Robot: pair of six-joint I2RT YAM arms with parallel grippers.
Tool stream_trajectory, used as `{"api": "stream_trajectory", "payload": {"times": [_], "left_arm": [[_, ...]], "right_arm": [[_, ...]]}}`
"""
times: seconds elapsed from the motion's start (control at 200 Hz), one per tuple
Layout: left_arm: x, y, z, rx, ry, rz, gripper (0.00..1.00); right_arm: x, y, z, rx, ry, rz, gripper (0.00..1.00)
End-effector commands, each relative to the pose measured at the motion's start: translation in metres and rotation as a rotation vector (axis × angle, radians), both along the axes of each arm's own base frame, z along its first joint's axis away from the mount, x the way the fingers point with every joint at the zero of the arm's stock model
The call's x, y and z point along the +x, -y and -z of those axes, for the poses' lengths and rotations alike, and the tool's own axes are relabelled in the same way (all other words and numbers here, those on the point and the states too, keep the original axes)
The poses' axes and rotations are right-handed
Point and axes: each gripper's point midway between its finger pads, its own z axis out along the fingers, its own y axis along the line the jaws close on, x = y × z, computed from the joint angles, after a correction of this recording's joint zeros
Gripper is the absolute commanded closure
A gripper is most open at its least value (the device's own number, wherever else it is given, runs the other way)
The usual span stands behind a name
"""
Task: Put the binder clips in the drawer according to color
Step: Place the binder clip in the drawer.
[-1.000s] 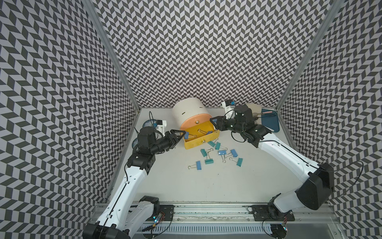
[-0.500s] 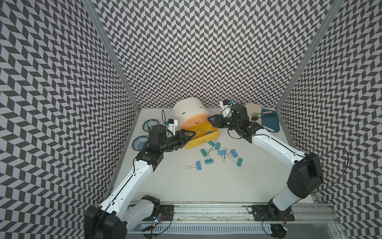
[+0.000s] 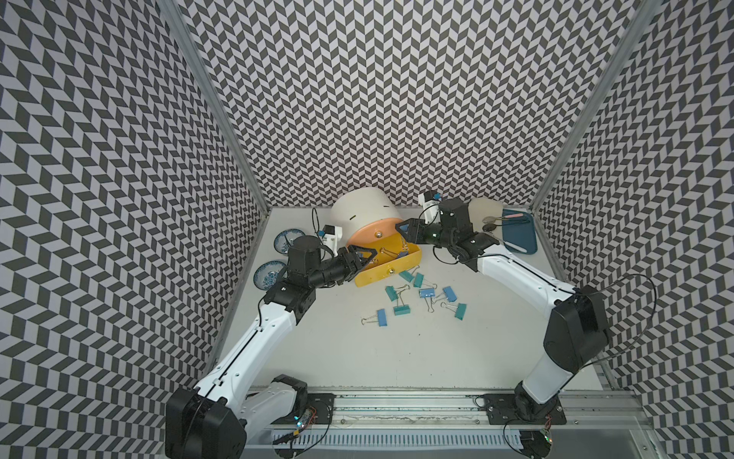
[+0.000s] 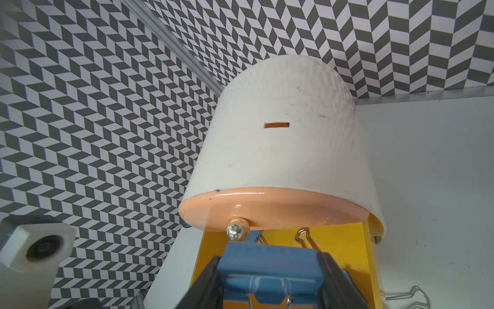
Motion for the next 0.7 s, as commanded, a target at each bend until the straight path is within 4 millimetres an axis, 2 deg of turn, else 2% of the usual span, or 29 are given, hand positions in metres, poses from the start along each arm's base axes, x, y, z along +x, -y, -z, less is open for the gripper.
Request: {"api": "stream_trajectory", "payload": {"times": [0.0, 0.386, 0.696], "left_arm": [[0.0037, 0.0037, -0.0203, -0.011, 0.068, 0.014, 0.44], [0.0063, 0.0004, -0.0201, -0.009, 0.066, 0.011, 0.44], [0.0080, -0.0028, -0.0234, 0.009, 0.076, 0.006, 0.44]], "right_arm": [[0.0114, -0.0041, -0.0214, 0.046, 0.070, 0.006, 0.47], [0.0186, -0.0045, -0.0135, 0.036, 0.062, 0.014, 0.36], [0.0189, -0.0018, -0.0230, 0.030, 0.085, 0.012, 0.32]]}}
